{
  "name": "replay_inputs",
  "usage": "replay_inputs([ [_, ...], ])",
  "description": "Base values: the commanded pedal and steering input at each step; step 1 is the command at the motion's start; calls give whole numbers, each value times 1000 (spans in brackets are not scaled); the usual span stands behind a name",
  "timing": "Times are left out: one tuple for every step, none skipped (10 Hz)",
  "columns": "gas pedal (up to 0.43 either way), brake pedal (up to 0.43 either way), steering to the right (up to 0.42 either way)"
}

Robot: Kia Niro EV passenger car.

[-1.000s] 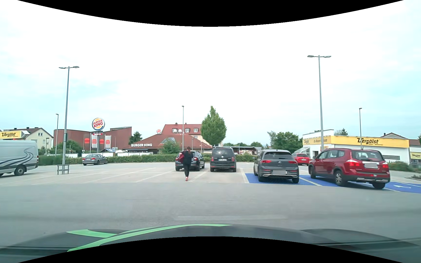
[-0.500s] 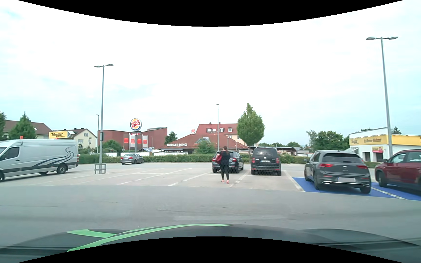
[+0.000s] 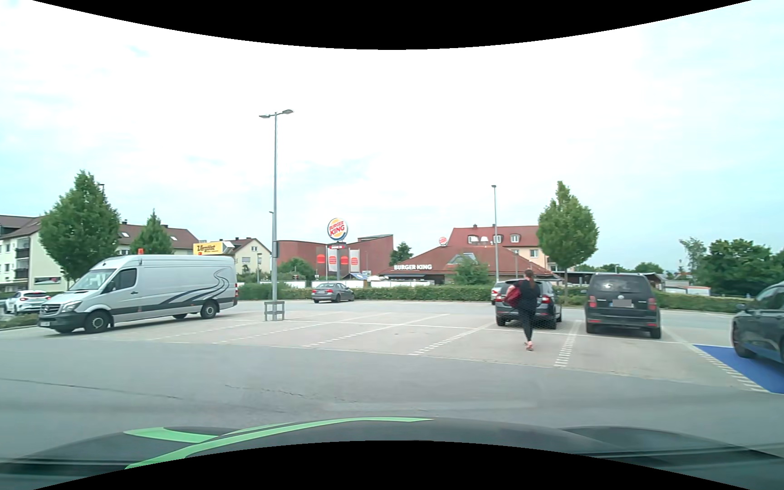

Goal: Follow the waypoints while adhering to traffic rules and regulations

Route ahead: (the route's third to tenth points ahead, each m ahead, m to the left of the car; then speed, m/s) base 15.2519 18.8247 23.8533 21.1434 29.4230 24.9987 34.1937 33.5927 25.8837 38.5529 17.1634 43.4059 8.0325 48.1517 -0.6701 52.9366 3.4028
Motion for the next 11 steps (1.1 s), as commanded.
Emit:
replay_inputs([
  [67, 0, -573],
  [67, 0, -574],
  [67, 0, -574],
  [67, 0, -574],
  [67, 0, -568],
  [67, 0, -559],
  [67, 0, -549],
  [67, 0, -540],
  [67, 0, -533],
  [67, 0, -524],
  [67, 0, -509],
])
